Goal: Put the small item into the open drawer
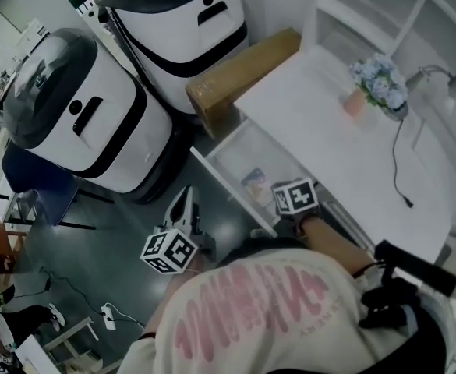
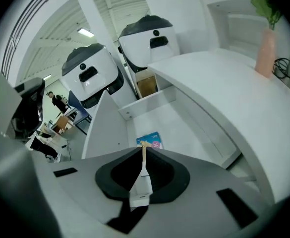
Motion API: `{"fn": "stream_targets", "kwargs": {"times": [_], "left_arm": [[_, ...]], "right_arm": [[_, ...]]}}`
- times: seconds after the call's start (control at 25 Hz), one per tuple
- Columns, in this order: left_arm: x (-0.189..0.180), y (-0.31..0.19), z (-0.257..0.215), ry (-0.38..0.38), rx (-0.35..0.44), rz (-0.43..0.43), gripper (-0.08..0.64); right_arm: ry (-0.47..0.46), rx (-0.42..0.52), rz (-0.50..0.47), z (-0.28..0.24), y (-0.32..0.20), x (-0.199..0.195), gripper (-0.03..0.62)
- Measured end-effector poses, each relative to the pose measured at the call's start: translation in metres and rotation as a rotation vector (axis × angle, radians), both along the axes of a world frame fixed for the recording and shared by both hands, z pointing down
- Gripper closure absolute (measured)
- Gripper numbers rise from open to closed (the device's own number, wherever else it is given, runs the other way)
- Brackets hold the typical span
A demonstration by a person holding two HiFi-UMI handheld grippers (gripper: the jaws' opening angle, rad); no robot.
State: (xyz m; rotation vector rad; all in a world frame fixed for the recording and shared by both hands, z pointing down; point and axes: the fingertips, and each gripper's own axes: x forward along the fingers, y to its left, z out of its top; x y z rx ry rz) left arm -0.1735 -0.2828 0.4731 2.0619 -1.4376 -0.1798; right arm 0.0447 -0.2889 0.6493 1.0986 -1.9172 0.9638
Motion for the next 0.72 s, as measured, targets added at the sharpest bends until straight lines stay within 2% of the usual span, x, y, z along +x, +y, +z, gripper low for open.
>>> {"fn": "stream_targets", "kwargs": {"times": [0.16, 0.4, 0.72], "left_arm": [[0.003, 0.006, -0.012, 0.008, 0.011, 0.040, 0.529], [-0.001, 0.019, -0.029, 0.004, 0.034, 0.051, 0.529], [-0.008, 0.043, -0.063, -0.002, 0.121, 0.062, 0.529]], "right_arm": [[-0.041, 0.068, 0.075, -0.031, 0.000, 0.003, 0.557], [-0.135, 0.196, 0.135, -0.093, 0.006, -0.002, 0.561], [-0.237, 0.395, 0.188, -0.180, 0.016, -0.008, 0.563]]}}
